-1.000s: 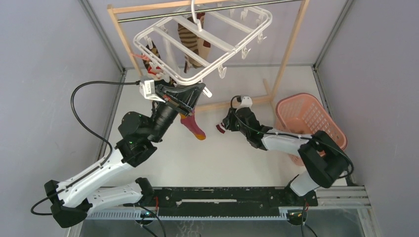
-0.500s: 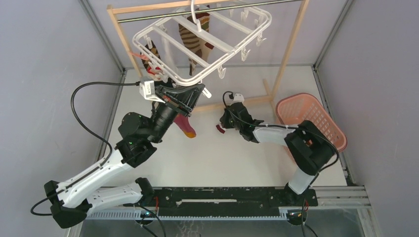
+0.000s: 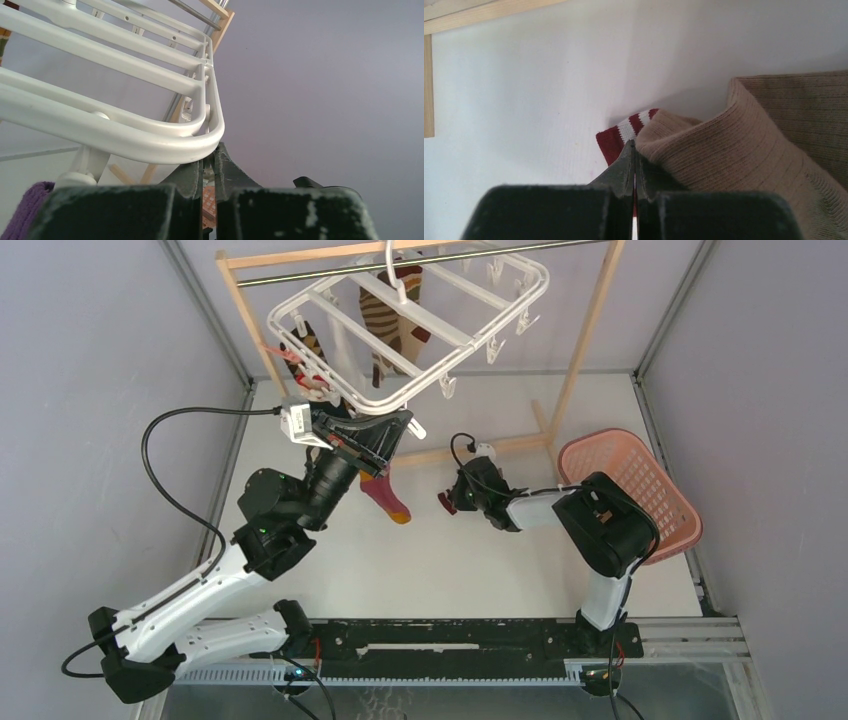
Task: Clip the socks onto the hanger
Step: Adjust the sock at the center of the board.
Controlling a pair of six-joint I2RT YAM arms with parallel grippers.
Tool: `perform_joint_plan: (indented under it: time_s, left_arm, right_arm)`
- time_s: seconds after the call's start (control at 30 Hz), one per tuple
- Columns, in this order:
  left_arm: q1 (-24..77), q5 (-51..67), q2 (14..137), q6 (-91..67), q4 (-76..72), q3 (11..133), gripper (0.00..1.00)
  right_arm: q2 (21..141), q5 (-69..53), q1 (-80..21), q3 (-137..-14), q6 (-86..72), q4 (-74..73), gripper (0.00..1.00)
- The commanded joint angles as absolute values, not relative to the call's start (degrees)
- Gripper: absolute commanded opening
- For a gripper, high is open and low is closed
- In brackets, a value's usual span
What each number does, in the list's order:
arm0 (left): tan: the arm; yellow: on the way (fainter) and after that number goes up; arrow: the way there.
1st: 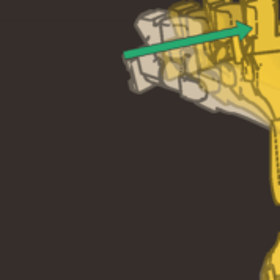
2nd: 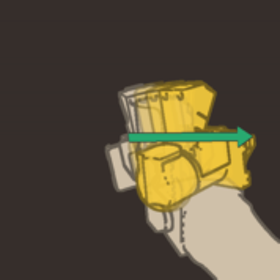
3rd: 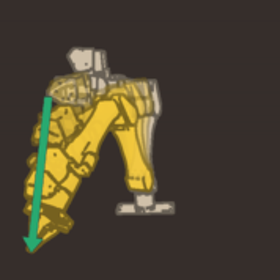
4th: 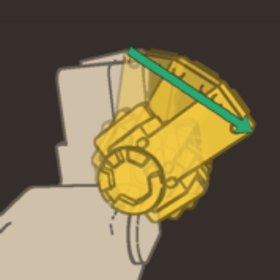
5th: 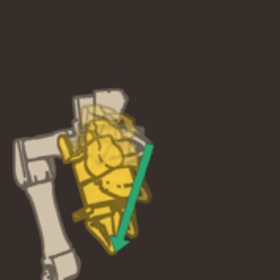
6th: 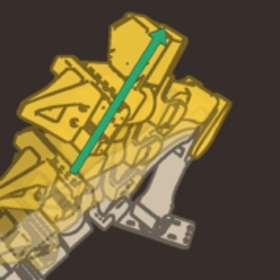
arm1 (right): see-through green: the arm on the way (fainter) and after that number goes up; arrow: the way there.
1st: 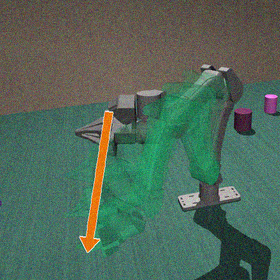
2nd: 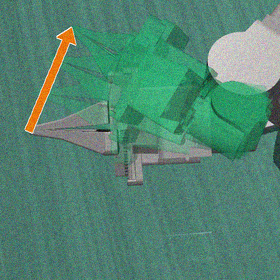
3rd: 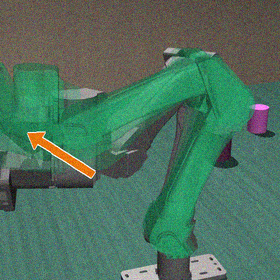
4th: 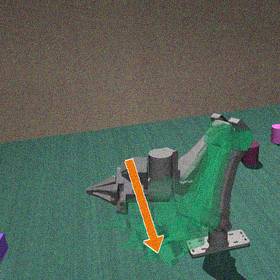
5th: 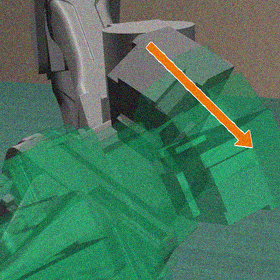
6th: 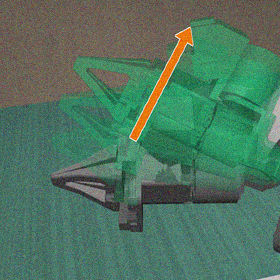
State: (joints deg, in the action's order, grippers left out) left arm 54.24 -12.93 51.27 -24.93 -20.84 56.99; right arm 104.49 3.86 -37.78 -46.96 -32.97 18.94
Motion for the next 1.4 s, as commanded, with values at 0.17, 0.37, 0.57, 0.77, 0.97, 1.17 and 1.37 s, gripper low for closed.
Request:
perform_joint_plan:
  time_s: [0.17,0.37,0.57,0.77,0.97,1.17,1.37]
  left_arm:
    - [54.8,-10.8,50.8,-24.0,-20.2,55.8,0.00]
    - [54.8,-11.0,50.2,-23.9,-20.6,55.3,0.00]
    - [54.8,-11.4,48.9,-23.5,-20.7,54.5,0.00]
    - [54.8,-12.1,47.9,-22.9,-20.6,54.0,0.00]
    - [54.8,-12.2,47.9,-23.0,-20.6,54.0,0.00]
    - [54.8,-12.3,48.0,-23.1,-20.6,53.9,0.00]
    - [54.8,-12.3,48.0,-23.3,-20.7,53.8,0.00]
  right_arm:
    - [92.5,2.9,-38.0,-48.6,-29.4,13.9,0.13]
    - [89.0,1.0,-38.3,-53.9,-21.2,6.8,0.26]
    - [94.7,-2.6,-36.8,-62.2,-9.9,-6.5,0.40]
    - [98.5,-2.3,-36.7,-63.7,-7.5,-11.3,0.62]
    - [100.8,-0.9,-36.8,-62.7,-6.5,-12.4,0.66]
    - [103.0,-1.3,-37.4,-61.4,-5.9,-12.1,0.66]
    - [105.5,-2.0,-37.5,-59.8,-6.3,-10.5,0.66]
